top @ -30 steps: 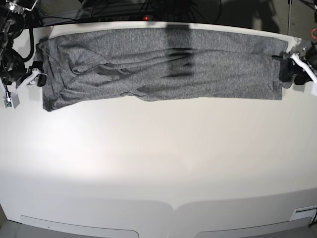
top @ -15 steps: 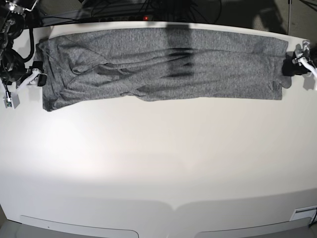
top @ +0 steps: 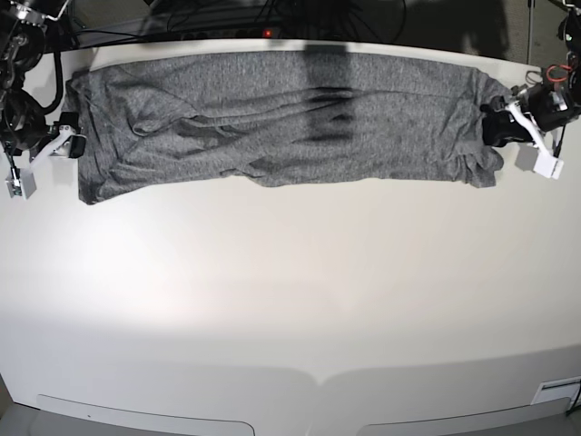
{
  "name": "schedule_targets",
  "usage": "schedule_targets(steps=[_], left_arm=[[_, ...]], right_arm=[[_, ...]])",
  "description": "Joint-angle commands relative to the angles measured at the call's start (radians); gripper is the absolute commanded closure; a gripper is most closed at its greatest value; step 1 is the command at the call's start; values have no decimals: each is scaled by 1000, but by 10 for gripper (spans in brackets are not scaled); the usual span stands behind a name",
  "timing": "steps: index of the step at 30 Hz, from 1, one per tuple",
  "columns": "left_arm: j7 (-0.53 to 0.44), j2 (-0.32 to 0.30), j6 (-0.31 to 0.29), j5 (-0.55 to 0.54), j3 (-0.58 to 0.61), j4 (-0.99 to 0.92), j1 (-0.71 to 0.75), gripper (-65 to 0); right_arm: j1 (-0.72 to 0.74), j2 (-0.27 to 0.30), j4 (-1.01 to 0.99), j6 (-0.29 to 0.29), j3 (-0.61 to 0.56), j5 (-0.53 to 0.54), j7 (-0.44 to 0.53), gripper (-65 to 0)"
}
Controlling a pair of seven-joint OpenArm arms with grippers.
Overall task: Fold the T-shirt properly
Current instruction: 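Grasp the shirt's end edge with the left gripper, then fold the gripped end over toward the right gripper with the left gripper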
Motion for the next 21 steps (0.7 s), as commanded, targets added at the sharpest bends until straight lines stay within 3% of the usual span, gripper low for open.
schedule_targets(steps=[1,4,8,10,18,21], left_arm=[[14,-24,13,55,0,2,3,0],[-24,-51,13,68,0,2,2,0],[-48,-104,98,68,0,2,3,0],[-48,-124,110,66,0,2,3,0],[-51,-126,129,80,0,2,23,0],[-80,-126,199,169,0,1,29,0]], right_arm=[[8,19,16,6,6,9,16,-362],[8,19,16,6,6,9,16,-362],[8,19,16,6,6,10,16,-362],[8,19,16,6,6,17,16,-362],[8,19,16,7,6,61,11,-362],[8,19,16,7,6,61,11,-362]])
